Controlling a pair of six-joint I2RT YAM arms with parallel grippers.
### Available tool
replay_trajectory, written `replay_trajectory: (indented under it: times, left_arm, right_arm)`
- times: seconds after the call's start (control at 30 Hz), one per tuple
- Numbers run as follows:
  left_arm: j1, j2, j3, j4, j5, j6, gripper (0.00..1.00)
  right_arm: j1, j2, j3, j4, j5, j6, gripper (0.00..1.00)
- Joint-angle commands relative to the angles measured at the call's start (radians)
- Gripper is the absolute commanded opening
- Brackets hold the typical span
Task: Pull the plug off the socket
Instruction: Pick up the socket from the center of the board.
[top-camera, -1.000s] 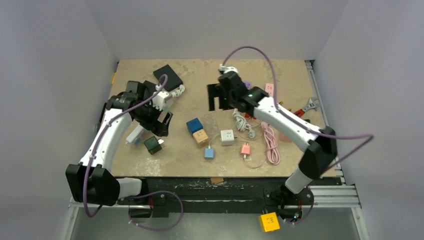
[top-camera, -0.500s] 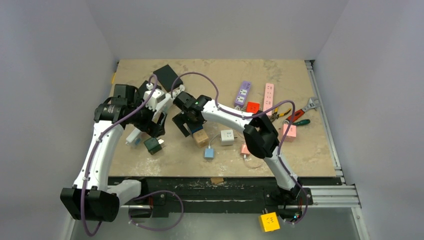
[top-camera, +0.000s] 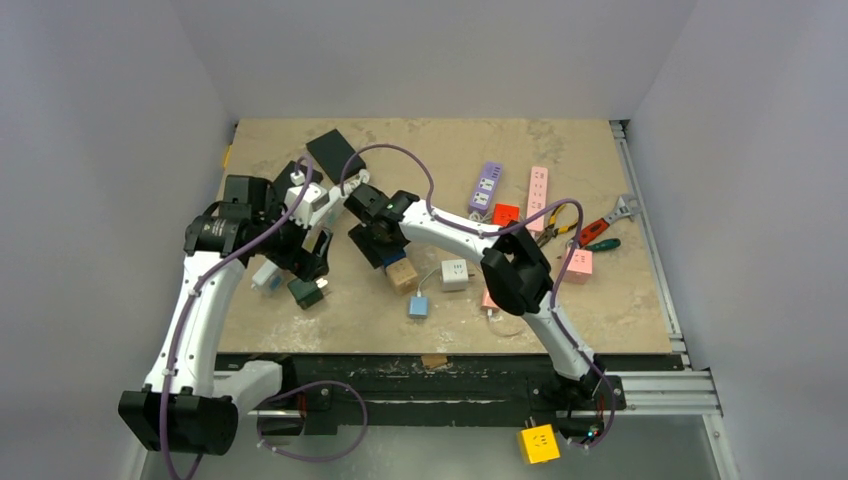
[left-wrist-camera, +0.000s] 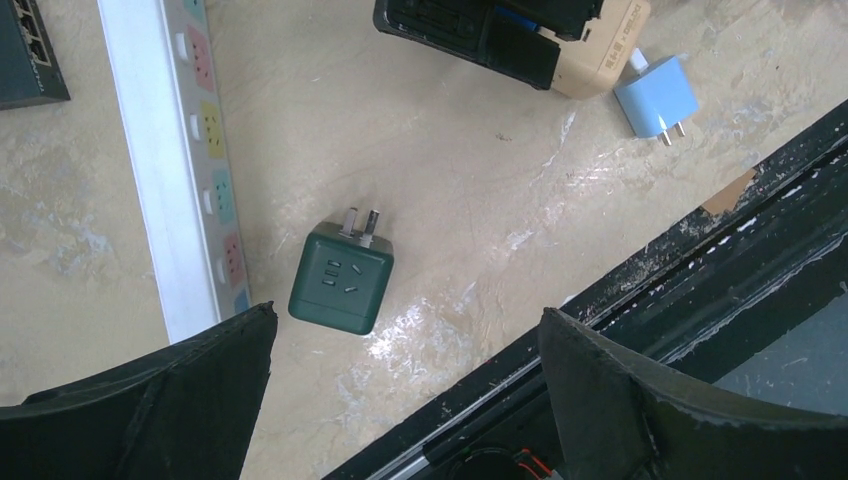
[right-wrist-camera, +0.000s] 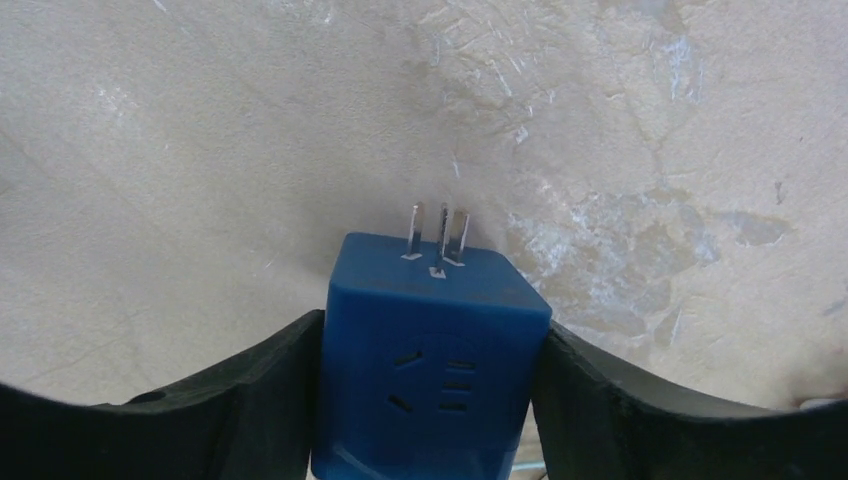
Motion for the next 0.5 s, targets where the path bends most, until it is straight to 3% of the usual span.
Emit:
replay_trajectory:
  times: [0.0, 0.03, 0.13, 0.33, 0.47]
  left_arm:
    - [0.004, -0.033, -0.020, 0.019, 0.000, 0.027, 1.00]
    - [0.004, -0.033, -0.020, 0.016, -0.001, 0.030, 1.00]
    - [0.004, -0.041, -0.020, 0.023, -0.008, 0.033, 1.00]
    - [0.003, -0.079, -0.008, 0.047, 0.001, 0.048, 1.00]
    - [0.003, -0.133, -0.010, 0.077, 0.034, 0.082, 1.00]
  right_arm:
    - [-0.002, 0.010, 0.034, 0.016, -0.025, 0.025, 0.59]
    - [-0.005, 0.011, 0.034, 0.016, -0.034, 0.031, 0.51]
    - [-0.026, 0.004, 0.041, 0.016, -0.063, 0.062, 0.02]
    - [-0.073, -0.096, 0.062, 0.057, -0.083, 0.153, 0.00]
    - [-0.081, -0.302, -0.043, 0.210, -0.031, 0.243, 0.00]
